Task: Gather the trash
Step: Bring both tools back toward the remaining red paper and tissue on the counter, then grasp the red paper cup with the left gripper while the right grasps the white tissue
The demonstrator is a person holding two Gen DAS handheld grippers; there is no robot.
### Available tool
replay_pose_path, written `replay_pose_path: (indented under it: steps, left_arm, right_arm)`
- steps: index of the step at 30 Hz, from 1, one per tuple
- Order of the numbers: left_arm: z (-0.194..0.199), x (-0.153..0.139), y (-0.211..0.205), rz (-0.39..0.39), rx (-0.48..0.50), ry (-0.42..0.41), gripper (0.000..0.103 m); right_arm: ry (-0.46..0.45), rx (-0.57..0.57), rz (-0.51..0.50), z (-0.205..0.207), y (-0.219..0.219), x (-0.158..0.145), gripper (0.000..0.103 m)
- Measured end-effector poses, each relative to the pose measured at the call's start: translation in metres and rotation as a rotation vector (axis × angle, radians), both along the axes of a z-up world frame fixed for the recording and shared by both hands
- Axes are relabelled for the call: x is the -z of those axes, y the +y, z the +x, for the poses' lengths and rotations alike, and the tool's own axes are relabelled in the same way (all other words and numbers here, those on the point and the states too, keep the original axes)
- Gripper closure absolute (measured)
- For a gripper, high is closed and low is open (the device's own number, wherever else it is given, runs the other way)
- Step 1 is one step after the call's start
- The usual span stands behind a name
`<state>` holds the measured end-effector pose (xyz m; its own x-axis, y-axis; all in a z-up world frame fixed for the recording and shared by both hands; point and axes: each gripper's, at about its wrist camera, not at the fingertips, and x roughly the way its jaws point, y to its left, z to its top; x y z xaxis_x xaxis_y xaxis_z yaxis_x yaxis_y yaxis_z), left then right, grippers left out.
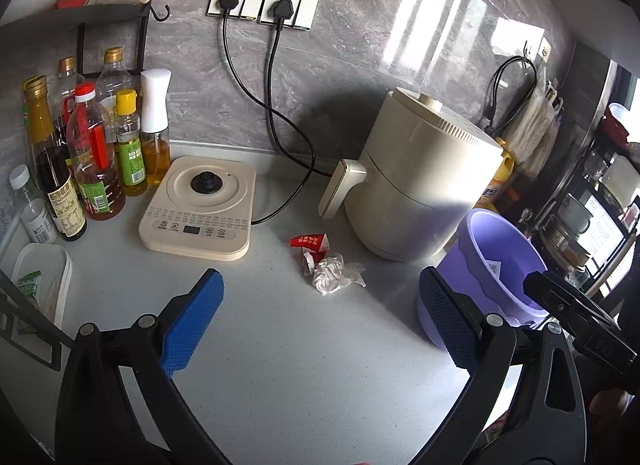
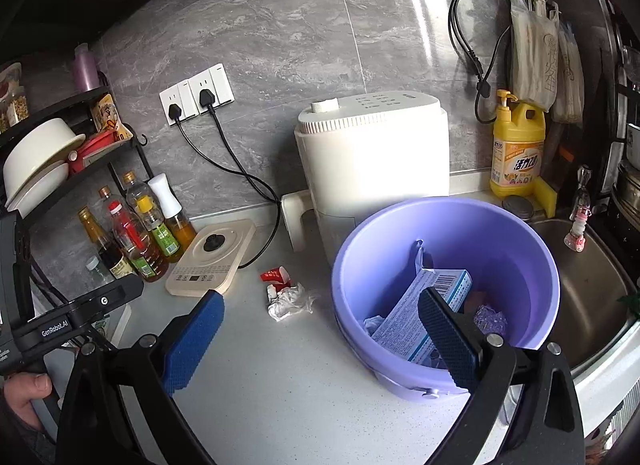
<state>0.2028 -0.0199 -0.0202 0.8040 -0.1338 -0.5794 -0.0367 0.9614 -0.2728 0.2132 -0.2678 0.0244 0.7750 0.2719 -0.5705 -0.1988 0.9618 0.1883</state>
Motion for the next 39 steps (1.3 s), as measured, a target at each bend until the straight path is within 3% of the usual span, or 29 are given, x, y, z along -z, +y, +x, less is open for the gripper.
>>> replay_pose_path:
  steps: [15,25,29,34,37,39]
  left_arm:
    - [-0.004,0.006,0.063,0.017,-0.094,-0.088,0.006]
    - [0.023,0.027,0.072,0.034,0.058,-0.041,0.006]
    - [0.044,0.039,0.076,0.005,0.116,-0.005,0.006]
    - [0.077,0.060,0.073,0.031,0.165,0.071,0.006]
    - [0.089,0.067,0.076,-0.018,0.189,0.061,0.006]
    - [0.097,0.071,0.074,-0.010,0.193,0.055,0.006]
  right_arm:
    - [-0.002,0.116,-0.068,0.003,0.059,0.034,0.008]
    - [0.086,0.088,-0.138,0.018,0.094,0.078,0.008]
    - [0.112,0.073,-0.145,0.029,0.107,0.091,0.008]
    - [0.164,0.047,-0.150,0.059,0.117,0.104,0.019]
    - [0.215,0.028,-0.166,0.082,0.120,0.114,0.025]
    - [0.237,0.015,-0.186,0.096,0.122,0.121,0.029]
